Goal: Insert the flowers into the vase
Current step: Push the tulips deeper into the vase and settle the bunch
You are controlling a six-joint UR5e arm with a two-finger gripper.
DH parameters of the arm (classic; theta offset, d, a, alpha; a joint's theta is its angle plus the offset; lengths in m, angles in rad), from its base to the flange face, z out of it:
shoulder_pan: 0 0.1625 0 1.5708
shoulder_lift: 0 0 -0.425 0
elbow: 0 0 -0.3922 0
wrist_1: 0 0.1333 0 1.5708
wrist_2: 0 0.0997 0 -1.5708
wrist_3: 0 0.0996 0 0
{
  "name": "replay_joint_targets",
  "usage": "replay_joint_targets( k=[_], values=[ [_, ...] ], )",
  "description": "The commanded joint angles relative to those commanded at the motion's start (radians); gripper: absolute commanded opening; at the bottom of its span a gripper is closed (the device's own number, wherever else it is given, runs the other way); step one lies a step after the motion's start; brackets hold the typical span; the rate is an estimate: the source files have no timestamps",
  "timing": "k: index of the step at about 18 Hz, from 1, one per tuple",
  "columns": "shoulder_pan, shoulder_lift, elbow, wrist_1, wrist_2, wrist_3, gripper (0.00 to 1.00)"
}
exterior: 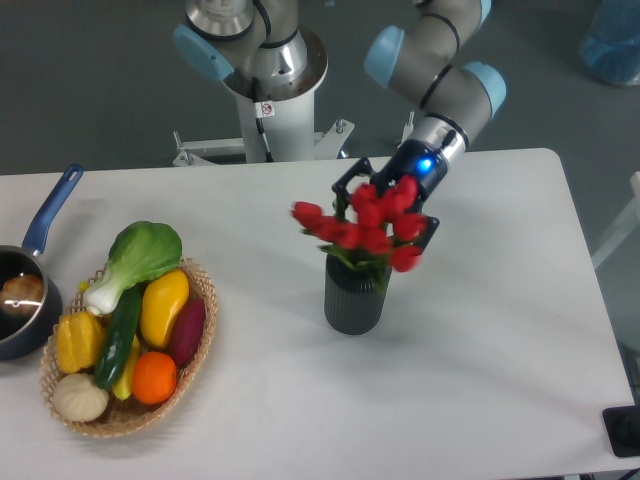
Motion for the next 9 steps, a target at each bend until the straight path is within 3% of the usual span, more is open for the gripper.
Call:
replay_joint_targets(
  k=[9],
  values=[
    [0.005,-0.017,0.009,0.000,-0.002,0.000,1.00]
  ],
)
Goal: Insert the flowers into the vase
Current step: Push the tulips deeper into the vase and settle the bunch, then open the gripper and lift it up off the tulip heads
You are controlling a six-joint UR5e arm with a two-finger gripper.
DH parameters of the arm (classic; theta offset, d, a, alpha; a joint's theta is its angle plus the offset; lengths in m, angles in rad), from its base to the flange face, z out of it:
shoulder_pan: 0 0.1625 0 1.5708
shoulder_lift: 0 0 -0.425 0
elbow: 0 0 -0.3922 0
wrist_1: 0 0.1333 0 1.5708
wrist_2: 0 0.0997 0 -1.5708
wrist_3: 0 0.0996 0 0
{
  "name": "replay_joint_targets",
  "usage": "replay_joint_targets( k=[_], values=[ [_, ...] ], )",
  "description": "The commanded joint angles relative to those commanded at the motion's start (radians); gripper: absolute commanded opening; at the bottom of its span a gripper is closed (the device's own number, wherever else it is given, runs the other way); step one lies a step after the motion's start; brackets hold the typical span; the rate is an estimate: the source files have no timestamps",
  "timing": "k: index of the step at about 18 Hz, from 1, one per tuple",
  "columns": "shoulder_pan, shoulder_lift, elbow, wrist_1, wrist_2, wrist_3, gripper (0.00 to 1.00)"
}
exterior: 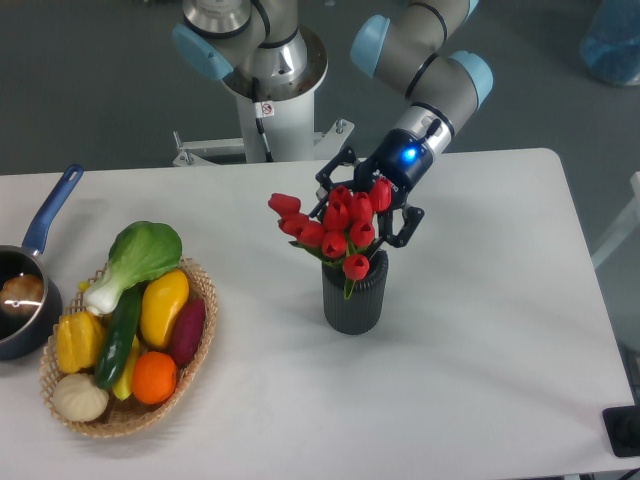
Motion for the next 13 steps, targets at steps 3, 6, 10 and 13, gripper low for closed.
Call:
replay_joint_targets(
  k=[3,6,10,13],
  values=[
    [0.018,-0.021,0.014,0.000,0.000,0.002,1.00],
    [0.032,-0.040,0.028,0.000,0.000,0.002,1.00],
    [0.048,-0.043,0.032,0.000,-0.002,0.000,1.00],
    [0.051,-0.035,0.020,0.000,-0.002,0.000,1.00]
  ],
)
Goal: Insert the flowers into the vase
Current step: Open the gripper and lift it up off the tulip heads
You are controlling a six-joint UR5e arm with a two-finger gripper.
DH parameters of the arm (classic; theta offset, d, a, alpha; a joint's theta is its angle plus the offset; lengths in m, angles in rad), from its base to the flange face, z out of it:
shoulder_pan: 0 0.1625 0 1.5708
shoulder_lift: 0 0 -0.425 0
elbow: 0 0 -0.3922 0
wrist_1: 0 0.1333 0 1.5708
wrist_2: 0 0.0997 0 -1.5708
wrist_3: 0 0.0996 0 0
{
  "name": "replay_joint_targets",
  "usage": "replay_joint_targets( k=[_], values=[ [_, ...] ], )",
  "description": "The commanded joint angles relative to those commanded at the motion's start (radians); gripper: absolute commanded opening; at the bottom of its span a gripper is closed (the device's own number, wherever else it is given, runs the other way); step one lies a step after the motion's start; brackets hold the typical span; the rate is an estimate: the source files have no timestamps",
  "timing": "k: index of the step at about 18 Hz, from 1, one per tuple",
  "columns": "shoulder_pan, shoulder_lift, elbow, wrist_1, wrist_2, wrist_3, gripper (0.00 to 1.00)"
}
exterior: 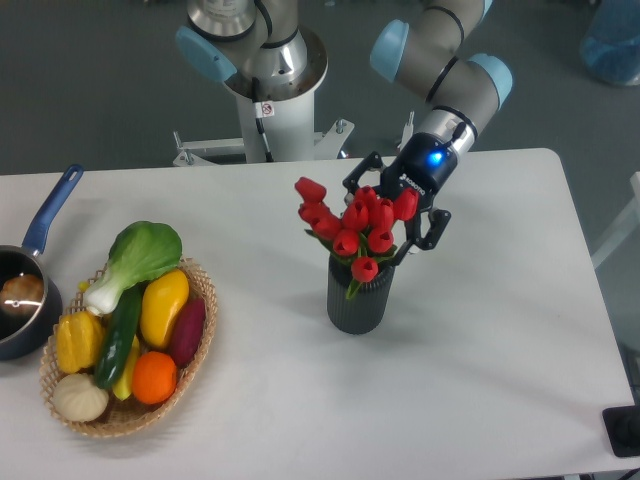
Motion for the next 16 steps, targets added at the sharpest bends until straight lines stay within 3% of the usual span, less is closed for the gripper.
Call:
replay_joint_targets(
  k=[9,16],
  values=[
    [0.046,0.081,-0.086,-0.002,0.003,0.003,1.00],
    [0.084,0.120,-0.103,-0.008,0.024,0.002,1.00]
  ],
)
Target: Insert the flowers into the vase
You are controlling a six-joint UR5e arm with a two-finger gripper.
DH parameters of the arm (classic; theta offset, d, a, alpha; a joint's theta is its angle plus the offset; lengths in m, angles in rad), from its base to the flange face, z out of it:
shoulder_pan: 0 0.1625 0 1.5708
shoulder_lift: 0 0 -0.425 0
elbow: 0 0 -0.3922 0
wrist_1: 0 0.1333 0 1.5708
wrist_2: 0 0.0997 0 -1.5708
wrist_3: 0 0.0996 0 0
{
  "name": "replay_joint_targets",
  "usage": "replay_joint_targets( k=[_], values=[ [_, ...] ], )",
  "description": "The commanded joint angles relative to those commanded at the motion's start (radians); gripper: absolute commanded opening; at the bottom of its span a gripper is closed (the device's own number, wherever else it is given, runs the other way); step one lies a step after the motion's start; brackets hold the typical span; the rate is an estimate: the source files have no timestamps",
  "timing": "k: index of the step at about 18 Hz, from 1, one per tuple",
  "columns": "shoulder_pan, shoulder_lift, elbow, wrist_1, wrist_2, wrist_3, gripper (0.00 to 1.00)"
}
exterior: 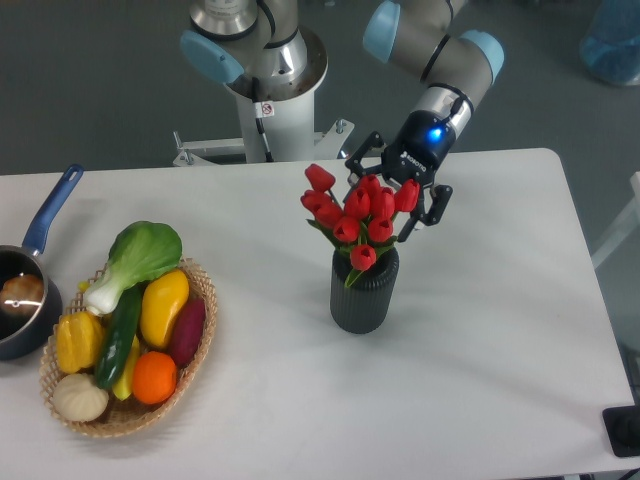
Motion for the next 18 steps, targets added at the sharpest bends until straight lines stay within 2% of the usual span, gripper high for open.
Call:
replay_joint_targets(
  k=[4,10,14,18],
  values=[
    [0.012,0.031,-0.005,-0.044,0.049,0.002,1.00],
    [0.052,0.078,0.009,-0.153,0.164,0.005,1.00],
    [0.075,0.063,0.093,-0.235,0.225,0.006,1.00],
    [0.069,-0.021,0.228,-0.273,0.281,0.008,1.00]
  ],
)
